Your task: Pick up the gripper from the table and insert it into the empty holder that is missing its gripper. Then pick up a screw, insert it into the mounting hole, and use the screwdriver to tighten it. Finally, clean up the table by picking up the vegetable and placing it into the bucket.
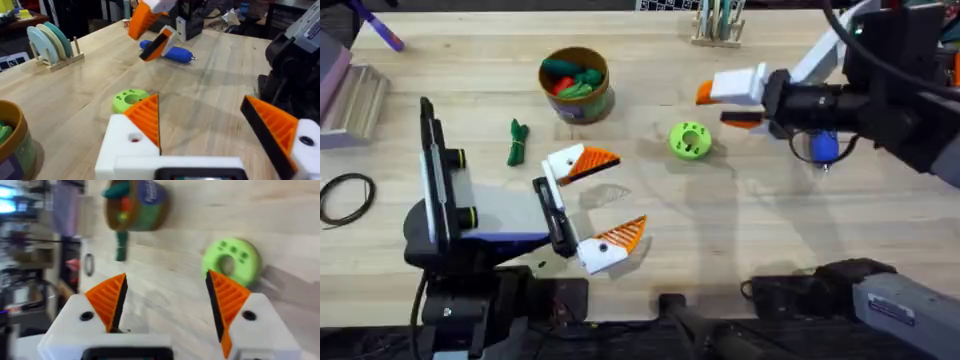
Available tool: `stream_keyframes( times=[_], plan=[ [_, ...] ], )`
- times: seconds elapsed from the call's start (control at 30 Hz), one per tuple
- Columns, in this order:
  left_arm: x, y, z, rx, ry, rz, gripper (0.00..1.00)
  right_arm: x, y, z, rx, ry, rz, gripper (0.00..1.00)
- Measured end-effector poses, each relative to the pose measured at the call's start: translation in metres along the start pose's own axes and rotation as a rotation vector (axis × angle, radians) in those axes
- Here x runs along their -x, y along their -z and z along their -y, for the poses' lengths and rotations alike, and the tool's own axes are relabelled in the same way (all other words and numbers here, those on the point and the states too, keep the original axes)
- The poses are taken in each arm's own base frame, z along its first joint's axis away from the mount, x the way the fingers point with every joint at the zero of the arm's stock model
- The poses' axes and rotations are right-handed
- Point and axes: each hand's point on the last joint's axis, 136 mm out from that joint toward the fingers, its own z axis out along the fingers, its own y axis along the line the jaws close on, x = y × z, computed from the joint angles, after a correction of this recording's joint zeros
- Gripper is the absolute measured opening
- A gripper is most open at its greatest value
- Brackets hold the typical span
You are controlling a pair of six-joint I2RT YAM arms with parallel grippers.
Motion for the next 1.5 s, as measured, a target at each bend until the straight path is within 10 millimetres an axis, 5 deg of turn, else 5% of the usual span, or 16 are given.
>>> stream_keyframes(
  times=[0.2, 0.4, 0.57, 0.7, 1.0, 1.5],
  plan=[
    [0.0, 0.0, 0.0, 0.0, 0.0, 0.0, 0.985, 0.0, 0.027, 0.015, -0.239, 0.011, -0.043, 0.907],
    [0.0, 0.0, 0.0, 0.0, 0.0, 0.0, 0.986, 0.032, 0.067, -0.015, -0.392, 0.142, 0.014, 0.907],
    [0.0, 0.0, 0.0, 0.0, 0.0, 0.0, 0.986, 0.027, 0.076, -0.028, -0.539, 0.216, -0.076, 0.908],
    [0.0, 0.0, 0.0, 0.0, 0.0, 0.0, 0.986, 0.02, 0.064, -0.031, -0.653, 0.276, -0.192, 0.907],
    [0.0, 0.0, 0.0, 0.0, 0.0, 0.0, 0.986, -0.003, -0.004, -0.03, -0.751, 0.314, -0.336, 0.91],
    [0.0, 0.0, 0.0, 0.0, 0.0, 0.0, 0.986, -0.023, -0.038, -0.006, -0.77, 0.181, -0.412, 0.906]
  ],
)
